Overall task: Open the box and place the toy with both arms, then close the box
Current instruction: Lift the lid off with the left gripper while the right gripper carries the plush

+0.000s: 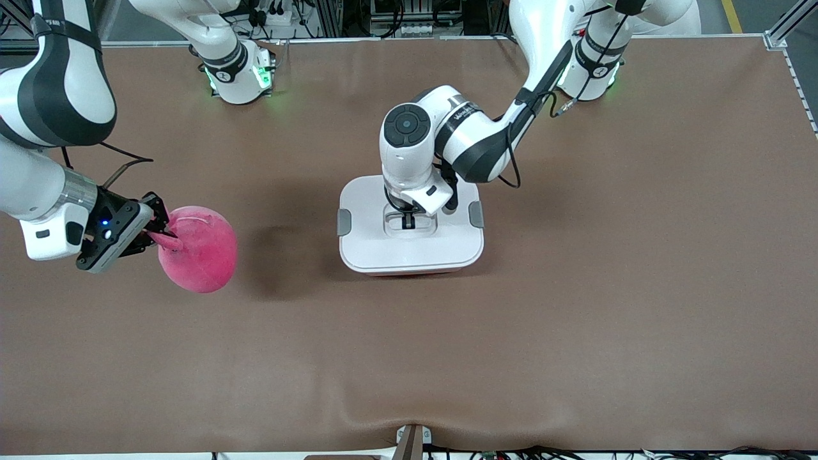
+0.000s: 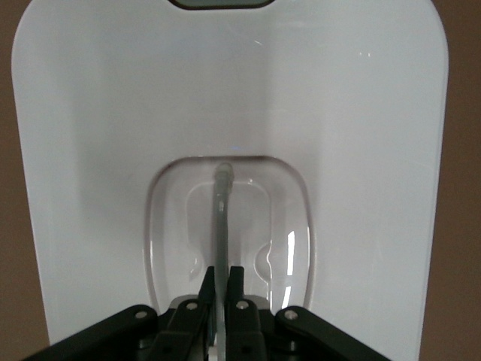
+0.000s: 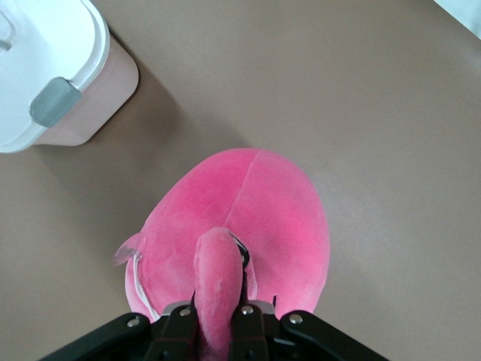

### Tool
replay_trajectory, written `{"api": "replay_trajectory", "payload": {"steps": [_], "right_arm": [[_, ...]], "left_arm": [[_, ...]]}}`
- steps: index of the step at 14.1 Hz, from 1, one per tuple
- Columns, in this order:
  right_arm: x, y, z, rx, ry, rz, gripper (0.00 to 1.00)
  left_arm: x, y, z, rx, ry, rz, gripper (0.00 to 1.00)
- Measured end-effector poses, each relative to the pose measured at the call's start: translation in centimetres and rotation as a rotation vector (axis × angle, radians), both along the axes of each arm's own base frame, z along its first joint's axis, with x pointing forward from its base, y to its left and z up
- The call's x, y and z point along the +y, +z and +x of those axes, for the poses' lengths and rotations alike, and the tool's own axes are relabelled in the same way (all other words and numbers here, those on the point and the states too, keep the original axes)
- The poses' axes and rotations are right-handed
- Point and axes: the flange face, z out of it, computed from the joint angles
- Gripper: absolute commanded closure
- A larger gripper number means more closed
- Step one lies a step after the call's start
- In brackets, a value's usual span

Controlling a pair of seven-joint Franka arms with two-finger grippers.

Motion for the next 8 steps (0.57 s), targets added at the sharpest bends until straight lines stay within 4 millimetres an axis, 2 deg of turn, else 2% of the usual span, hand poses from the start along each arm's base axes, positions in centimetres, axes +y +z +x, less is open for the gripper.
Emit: {"api": "replay_trajectory", "payload": {"steps": [8], "right_arm": [[1.7, 0.0, -0.5, 0.063, -0.135, -0.003, 1.00]], "left_arm": [[-0.1, 0.3, 0.0, -0.004, -0.002, -0.005, 1.00]]}}
